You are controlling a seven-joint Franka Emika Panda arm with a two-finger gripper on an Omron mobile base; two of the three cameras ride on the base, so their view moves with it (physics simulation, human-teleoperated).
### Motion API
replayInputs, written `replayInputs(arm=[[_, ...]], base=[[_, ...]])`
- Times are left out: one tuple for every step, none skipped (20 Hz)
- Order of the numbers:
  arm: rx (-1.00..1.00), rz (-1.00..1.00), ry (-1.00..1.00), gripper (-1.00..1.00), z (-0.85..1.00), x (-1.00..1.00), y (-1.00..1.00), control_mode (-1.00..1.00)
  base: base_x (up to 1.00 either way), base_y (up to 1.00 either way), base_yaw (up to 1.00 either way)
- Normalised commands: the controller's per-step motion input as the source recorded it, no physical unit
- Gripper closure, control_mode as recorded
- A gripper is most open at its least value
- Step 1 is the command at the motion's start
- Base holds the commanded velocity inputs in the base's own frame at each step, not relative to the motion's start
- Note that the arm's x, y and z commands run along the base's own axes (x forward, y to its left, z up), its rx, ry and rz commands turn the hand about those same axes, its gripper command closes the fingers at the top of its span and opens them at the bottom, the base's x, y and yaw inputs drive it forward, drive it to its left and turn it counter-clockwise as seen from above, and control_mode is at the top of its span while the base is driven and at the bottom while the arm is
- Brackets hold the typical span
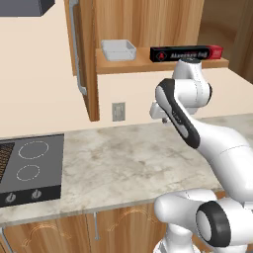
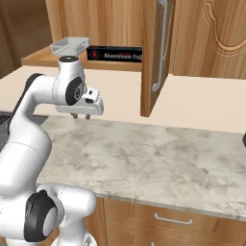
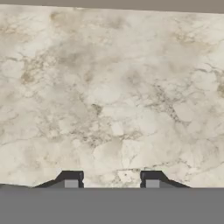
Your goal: Retrieve the tupperware and aluminum foil from the cabinet and place them on the dining counter near the plate with shrimp and kebab skewer to prepare for storing leftovers.
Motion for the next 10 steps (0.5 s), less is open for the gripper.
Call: replayInputs(arm=[[0.00,0.00,-0.03,-1.00,0.00,0.00,0.00,-1.00],[0.00,-0.05,-0.23,-1.00,0.14,-0.10,0.00,-1.00],[0.04,-0.07,-0.40,-1.00,0.46,-0.16,0.00,-1.00],[0.07,-0.06,-0.45,-1.00,0.61,-0.18,0.00,-1.00],[0.06,-0.07,-0.52,-1.00,0.75,-0.19,0.00,-1.00],[0.04,-0.07,-0.56,-1.00,0.86,-0.23,0.00,-1.00],[0.01,-0.08,-0.58,-1.00,0.94,-0.22,0.01,-1.00],[0.02,-0.10,-0.58,-1.00,1.00,-0.17,0.00,-1.00],[0.03,-0.12,-0.52,-1.00,1.00,-0.02,0.00,-1.00],[0.00,-0.17,-0.44,-1.00,0.98,0.00,0.00,-1.00]], base=[[0.00,0.00,0.00],[0.00,0.00,0.00],[0.00,0.00,0.00],[0.00,0.00,0.00],[0.00,0.00,0.00],[0.00,0.00,0.00],[0.00,0.00,0.00],[0.00,0.00,0.00],[0.00,0.00,0.00],[0.00,0.00,0.00]])
